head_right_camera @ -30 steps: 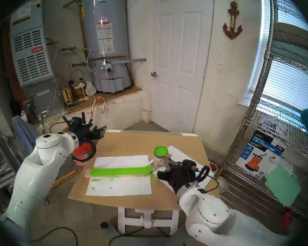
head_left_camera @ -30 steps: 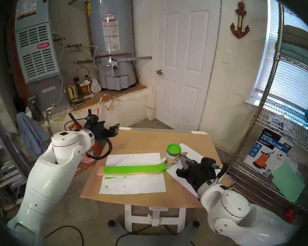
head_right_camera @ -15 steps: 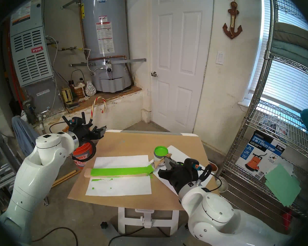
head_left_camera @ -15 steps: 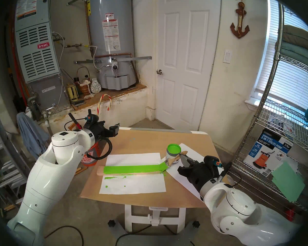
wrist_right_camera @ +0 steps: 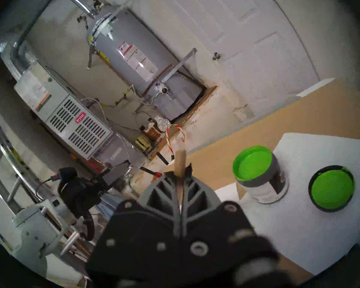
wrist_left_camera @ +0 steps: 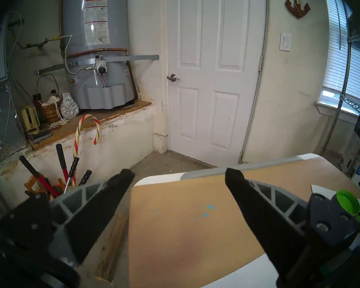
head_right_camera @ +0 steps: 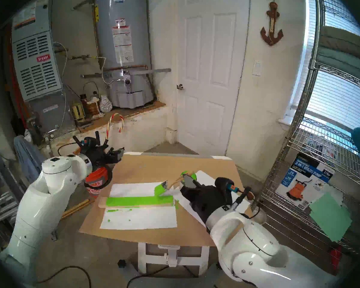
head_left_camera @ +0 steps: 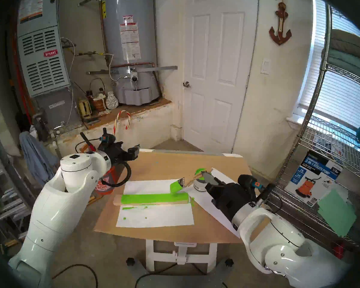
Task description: Pick up brush, dip the brush into paint, and paint the wood
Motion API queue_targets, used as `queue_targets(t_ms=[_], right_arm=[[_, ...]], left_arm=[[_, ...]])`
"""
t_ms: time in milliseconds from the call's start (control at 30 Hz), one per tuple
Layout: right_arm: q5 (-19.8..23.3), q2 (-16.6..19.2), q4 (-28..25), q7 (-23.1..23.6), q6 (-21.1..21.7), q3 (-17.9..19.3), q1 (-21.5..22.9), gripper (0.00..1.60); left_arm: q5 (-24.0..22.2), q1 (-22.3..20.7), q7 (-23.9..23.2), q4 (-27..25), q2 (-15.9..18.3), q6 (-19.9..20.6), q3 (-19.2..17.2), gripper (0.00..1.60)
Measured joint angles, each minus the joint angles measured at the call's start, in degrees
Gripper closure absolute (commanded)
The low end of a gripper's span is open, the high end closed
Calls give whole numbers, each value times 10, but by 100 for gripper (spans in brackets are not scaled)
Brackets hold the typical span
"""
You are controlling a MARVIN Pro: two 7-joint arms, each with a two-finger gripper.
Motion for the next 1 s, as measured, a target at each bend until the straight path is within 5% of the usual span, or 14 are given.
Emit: queue_targets(t_ms=[433, 1000], right_arm=[[-17, -80, 82, 7, 25, -116, 79, 160], [-28, -173, 182, -15, 3, -192, 168, 160]], left_arm=[[0, 0, 0, 0, 0, 0, 0, 0], [0, 0, 0, 0, 0, 0, 0, 0]])
